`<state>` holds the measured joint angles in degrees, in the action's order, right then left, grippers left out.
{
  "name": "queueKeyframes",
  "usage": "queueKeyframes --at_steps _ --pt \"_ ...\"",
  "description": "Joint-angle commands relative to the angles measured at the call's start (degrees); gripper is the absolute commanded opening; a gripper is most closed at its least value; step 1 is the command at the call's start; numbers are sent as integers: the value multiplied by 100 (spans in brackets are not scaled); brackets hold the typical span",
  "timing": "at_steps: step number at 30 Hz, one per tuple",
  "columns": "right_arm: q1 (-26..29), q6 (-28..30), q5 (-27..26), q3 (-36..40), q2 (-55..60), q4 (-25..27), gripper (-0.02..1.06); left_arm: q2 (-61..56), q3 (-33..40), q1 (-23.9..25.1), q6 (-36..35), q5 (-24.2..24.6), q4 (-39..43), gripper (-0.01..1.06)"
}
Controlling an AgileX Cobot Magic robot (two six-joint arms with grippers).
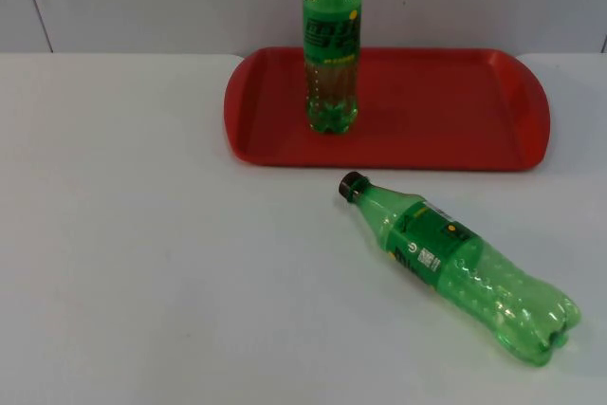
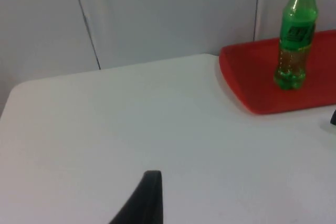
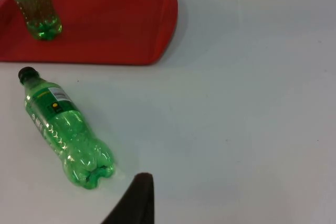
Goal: Place the bottle upright on the tray.
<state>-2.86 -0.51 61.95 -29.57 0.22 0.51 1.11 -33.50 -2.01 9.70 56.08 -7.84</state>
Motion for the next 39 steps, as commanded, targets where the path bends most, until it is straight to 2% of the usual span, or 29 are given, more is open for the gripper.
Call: queueKeyframes --at_steps 1,3,7,9,39 --pt "24 -21 -23 13 -22 19 105 -111 31 9 -54 123 49 105" --pt "24 -21 -23 13 -22 19 105 -111 71 9 -130 375 99 105" --pt "24 -21 -23 13 -22 19 105 -111 389 9 -162 402 99 105" --pt "24 -21 -23 13 -22 19 105 -111 519 9 -232 566 199 105" --pt "24 -21 -23 2 -22 19 105 -111 509 9 -318 566 265 105"
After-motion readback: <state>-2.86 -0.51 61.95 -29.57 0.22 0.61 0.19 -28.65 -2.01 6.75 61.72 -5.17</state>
